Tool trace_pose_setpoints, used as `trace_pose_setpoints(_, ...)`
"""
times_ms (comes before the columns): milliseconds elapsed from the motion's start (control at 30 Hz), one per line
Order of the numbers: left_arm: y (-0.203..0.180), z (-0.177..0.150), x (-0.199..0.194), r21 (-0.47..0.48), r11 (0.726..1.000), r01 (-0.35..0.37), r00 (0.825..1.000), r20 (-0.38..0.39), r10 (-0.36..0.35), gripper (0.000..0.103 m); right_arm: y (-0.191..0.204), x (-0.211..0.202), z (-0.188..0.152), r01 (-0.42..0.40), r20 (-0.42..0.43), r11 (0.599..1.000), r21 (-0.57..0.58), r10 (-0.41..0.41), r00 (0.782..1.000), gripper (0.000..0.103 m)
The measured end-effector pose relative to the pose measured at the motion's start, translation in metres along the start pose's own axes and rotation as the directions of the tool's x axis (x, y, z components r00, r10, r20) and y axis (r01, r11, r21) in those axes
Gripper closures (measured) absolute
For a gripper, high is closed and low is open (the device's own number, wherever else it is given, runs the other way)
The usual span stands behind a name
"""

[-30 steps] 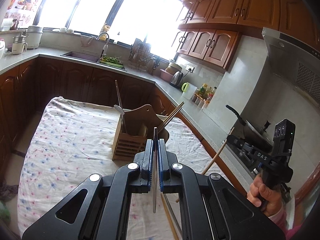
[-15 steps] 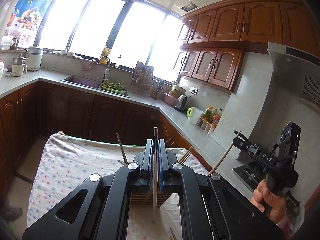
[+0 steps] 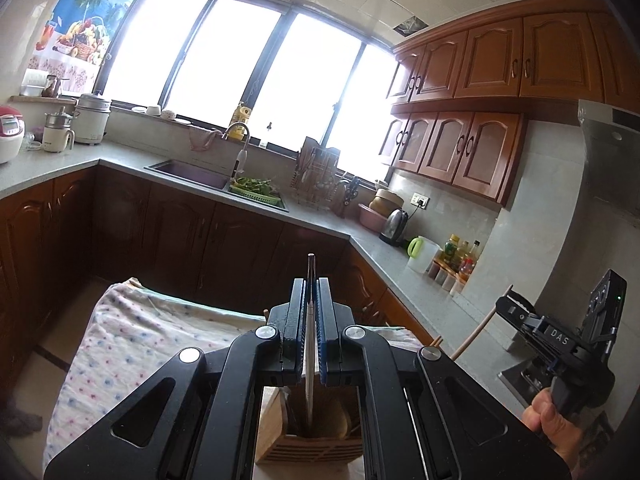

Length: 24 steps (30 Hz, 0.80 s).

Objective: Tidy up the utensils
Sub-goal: 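Lift both held chopsticks upright and carry them over the wooden holder, then lower both chopsticks into the holder and open both tools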

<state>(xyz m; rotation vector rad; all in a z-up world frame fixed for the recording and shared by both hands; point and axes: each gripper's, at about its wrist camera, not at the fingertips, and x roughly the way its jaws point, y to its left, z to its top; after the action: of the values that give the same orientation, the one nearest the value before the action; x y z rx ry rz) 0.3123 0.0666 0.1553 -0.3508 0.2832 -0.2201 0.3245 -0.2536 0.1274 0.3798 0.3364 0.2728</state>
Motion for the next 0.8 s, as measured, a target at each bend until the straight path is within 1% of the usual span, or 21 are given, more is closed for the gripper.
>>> trace_pose_setpoints(133, 0.012, -0.016, 0.015, -0.037, 0.999, -0.02, 0.999, -0.025, 0.019, 0.1, -0.007, 0.01, -0.013, 0.014, -0.006, 1.0, 0.015, -0.014, 1.0, 0.098)
trace_pose_setpoints(200, 0.015, -0.025, 0.021, -0.044, 0.999, -0.026, 0.999, -0.044, 0.024, 0.1, -0.007, 0.017, -0.019, 0.02, -0.023, 1.0, 0.012, -0.019, 1.0, 0.098)
trace_pose_setpoints(467, 0.014, -0.05, 0.033, -0.04, 0.999, -0.029, 0.994, -0.104, 0.025, 0.1, -0.01, 0.032, -0.043, 0.024, -0.084, 1.0, 0.019, -0.023, 0.996, 0.098)
trace_pose_setpoints(800, 0.015, -0.065, 0.032, -0.056, 0.998, -0.026, 0.993, -0.119, 0.019, 0.099, -0.017, 0.036, -0.061, 0.042, -0.106, 0.998, 0.056, -0.036, 0.994, 0.098)
